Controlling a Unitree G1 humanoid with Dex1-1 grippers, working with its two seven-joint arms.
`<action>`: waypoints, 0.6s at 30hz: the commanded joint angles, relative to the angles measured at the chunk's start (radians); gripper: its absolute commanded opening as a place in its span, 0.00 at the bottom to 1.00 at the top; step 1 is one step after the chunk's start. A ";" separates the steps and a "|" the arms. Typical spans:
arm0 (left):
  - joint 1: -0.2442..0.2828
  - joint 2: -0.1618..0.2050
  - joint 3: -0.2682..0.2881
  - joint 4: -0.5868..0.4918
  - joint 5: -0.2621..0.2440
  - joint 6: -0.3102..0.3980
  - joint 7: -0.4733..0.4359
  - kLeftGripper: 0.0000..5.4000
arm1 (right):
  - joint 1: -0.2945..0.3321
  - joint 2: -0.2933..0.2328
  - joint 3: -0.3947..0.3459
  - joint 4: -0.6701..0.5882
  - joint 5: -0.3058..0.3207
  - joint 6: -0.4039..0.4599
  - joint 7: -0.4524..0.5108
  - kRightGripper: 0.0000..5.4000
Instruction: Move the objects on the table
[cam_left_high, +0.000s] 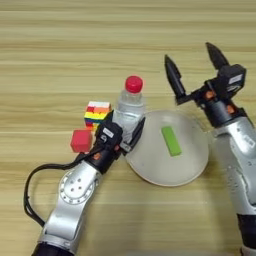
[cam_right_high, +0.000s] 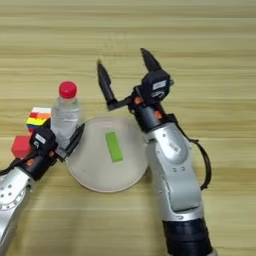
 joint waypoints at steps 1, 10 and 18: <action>-0.009 0.005 0.014 -0.038 -0.014 0.002 0.003 0.58 | -0.020 -0.044 -0.105 0.108 -0.021 -0.012 -0.052 1.00; -0.010 0.006 0.032 -0.045 -0.020 0.001 0.005 0.58 | -0.025 -0.113 -0.231 0.402 -0.105 -0.105 -0.162 1.00; -0.013 0.005 0.047 -0.046 -0.024 0.002 0.004 0.58 | -0.074 -0.125 -0.248 0.634 -0.100 -0.173 -0.166 1.00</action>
